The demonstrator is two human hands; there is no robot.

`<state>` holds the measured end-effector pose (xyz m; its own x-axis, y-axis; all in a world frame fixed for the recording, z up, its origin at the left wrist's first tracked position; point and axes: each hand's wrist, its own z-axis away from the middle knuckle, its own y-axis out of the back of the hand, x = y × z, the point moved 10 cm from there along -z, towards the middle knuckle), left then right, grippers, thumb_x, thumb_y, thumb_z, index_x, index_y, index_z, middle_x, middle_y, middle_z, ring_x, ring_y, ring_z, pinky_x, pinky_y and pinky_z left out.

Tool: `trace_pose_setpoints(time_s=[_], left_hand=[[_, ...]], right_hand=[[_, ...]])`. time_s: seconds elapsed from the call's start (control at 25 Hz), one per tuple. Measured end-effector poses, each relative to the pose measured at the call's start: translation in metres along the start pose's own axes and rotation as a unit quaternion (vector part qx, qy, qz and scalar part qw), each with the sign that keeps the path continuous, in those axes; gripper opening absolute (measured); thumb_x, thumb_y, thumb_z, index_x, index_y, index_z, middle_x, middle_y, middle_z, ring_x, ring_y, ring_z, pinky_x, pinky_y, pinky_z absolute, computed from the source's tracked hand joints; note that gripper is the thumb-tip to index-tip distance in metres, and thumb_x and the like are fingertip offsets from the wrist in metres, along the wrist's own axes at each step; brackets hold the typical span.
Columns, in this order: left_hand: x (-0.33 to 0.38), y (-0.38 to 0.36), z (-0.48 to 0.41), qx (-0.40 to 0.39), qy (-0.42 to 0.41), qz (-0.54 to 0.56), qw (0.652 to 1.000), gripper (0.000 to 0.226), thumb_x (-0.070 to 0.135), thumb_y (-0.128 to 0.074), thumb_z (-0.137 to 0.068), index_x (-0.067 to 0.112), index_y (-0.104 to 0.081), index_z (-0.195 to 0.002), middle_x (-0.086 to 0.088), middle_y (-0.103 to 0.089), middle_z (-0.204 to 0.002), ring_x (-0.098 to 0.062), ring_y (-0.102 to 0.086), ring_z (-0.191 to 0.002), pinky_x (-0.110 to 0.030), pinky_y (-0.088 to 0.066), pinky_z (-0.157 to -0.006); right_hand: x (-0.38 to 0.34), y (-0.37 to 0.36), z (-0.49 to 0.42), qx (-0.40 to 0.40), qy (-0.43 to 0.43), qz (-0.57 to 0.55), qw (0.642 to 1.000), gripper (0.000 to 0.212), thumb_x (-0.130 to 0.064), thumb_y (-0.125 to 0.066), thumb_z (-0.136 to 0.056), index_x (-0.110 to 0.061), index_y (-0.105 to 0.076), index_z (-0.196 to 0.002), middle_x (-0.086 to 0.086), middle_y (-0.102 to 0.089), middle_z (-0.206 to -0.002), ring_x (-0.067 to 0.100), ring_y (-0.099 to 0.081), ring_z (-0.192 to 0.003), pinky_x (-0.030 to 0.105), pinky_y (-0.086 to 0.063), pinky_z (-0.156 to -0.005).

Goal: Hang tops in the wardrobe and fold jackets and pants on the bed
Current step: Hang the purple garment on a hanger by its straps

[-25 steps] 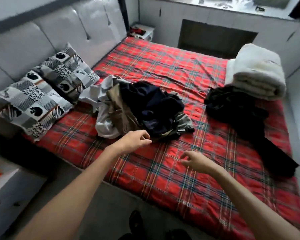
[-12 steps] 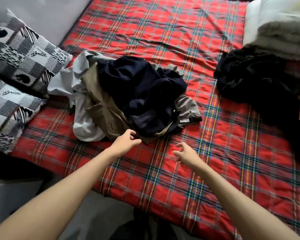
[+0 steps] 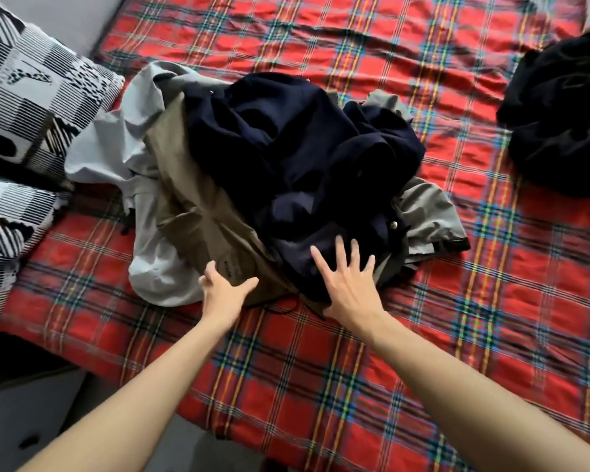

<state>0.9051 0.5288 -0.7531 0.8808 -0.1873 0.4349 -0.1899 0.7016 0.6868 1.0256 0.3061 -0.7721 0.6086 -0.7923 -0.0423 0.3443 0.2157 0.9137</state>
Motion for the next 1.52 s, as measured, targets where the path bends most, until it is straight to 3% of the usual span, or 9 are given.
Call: trace_pose_setpoints(time_s=[0.16, 0.32, 0.64, 0.84, 1.0, 1.08, 1.16, 1.28, 1.52], left_hand=[[-0.058, -0.02, -0.067, 0.0, 0.162, 0.171, 0.972, 0.123, 0.051, -0.081, -0.072, 0.007, -0.002, -0.154, -0.013, -0.035, -0.152, -0.032, -0.041, -0.135, -0.046, -0.043, -0.105], [-0.055, -0.026, -0.091, -0.05, 0.175, 0.243, 0.953, 0.04, 0.03, -0.078, -0.077, 0.005, -0.062, -0.104, -0.012, -0.068, -0.108, -0.023, -0.061, -0.079, -0.023, -0.039, -0.048], [0.211, 0.113, -0.08, -0.127, -0.043, 0.576, 0.806, 0.028, 0.016, -0.063, -0.091, 0.008, -0.067, -0.117, -0.011, -0.072, -0.11, -0.024, -0.071, -0.092, -0.034, -0.06, -0.074], [0.199, 0.11, -0.068, -0.104, -0.063, 0.411, 0.903, 0.013, 0.032, -0.056, -0.096, 0.021, -0.061, -0.102, -0.004, -0.066, -0.107, -0.016, -0.068, -0.075, -0.026, -0.052, -0.068], [0.083, 0.022, -0.054, -0.161, 0.045, 0.307, 0.937, 0.017, 0.022, -0.051, -0.099, 0.017, -0.055, -0.114, -0.009, -0.057, -0.119, -0.018, -0.062, -0.08, -0.027, -0.047, -0.072], [0.041, -0.004, -0.043, -0.178, 0.078, 0.297, 0.935, 0.017, 0.019, -0.046, -0.102, 0.016, -0.052, -0.117, -0.008, -0.055, -0.12, -0.018, -0.06, -0.082, -0.027, -0.046, -0.073], [0.016, -0.019, -0.039, -0.179, 0.109, 0.309, 0.928, 0.021, 0.016, -0.042, -0.104, 0.013, -0.051, -0.122, -0.01, -0.055, -0.122, -0.022, -0.061, -0.088, -0.029, -0.047, -0.077], [0.01, -0.025, -0.032, -0.178, 0.108, 0.355, 0.911, 0.035, 0.016, -0.028, -0.107, 0.01, -0.047, -0.135, -0.013, -0.056, -0.128, -0.034, -0.06, -0.11, -0.037, -0.049, -0.089], [0.04, -0.01, 0.031, -0.175, 0.084, 0.476, 0.858, 0.018, 0.01, -0.044, -0.101, 0.008, -0.047, -0.119, -0.013, -0.059, -0.12, -0.029, -0.068, -0.097, -0.035, -0.054, -0.08]], right_hand=[[-0.021, -0.045, -0.045, 0.017, -0.037, 0.043, 0.998, 0.089, -0.024, -0.065, -0.085, -0.026, -0.01, -0.156, 0.032, -0.032, -0.146, 0.049, -0.036, -0.131, 0.063, -0.042, -0.093], [-0.002, -0.019, -0.069, 0.002, -0.082, -0.066, 0.994, 0.051, -0.01, -0.06, -0.082, -0.012, -0.047, -0.132, 0.02, -0.064, -0.105, 0.04, -0.064, -0.095, 0.042, -0.054, -0.071], [0.096, 0.262, -0.123, 0.257, -0.2, -0.507, 0.798, 0.032, -0.023, -0.065, -0.08, -0.015, -0.062, -0.111, 0.008, -0.07, -0.105, 0.025, -0.064, -0.1, 0.029, -0.045, -0.081], [0.072, 0.218, -0.103, 0.203, -0.08, -0.565, 0.796, 0.049, -0.026, -0.071, -0.08, -0.02, -0.054, -0.126, -0.005, -0.065, -0.108, 0.008, -0.06, -0.097, 0.009, -0.041, -0.075], [0.083, -0.017, -0.036, 0.003, -0.253, -0.476, 0.843, 0.056, -0.031, -0.075, -0.082, -0.005, -0.057, -0.128, 0.016, -0.063, -0.126, 0.028, -0.055, -0.12, 0.029, -0.04, -0.093], [0.092, -0.116, 0.015, -0.079, -0.404, -0.51, 0.755, 0.062, -0.035, -0.078, -0.077, -0.002, -0.058, -0.125, 0.019, -0.064, -0.124, 0.031, -0.058, -0.115, 0.035, -0.044, -0.094], [0.088, -0.158, 0.03, -0.028, -0.502, -0.653, 0.566, 0.053, -0.035, -0.079, -0.072, 0.0, -0.062, -0.109, 0.02, -0.068, -0.111, 0.028, -0.062, -0.095, 0.036, -0.053, -0.08], [0.057, -0.141, -0.011, 0.045, -0.455, -0.814, 0.359, 0.008, -0.006, -0.062, -0.093, -0.003, -0.054, -0.093, 0.014, -0.062, -0.087, 0.022, -0.059, -0.075, 0.03, -0.056, -0.056], [0.047, -0.005, 0.03, 0.104, -0.344, -0.647, 0.672, 0.043, -0.024, -0.063, -0.095, -0.016, -0.032, -0.067, -0.001, -0.032, -0.067, 0.014, -0.033, -0.063, 0.033, -0.03, -0.06]])
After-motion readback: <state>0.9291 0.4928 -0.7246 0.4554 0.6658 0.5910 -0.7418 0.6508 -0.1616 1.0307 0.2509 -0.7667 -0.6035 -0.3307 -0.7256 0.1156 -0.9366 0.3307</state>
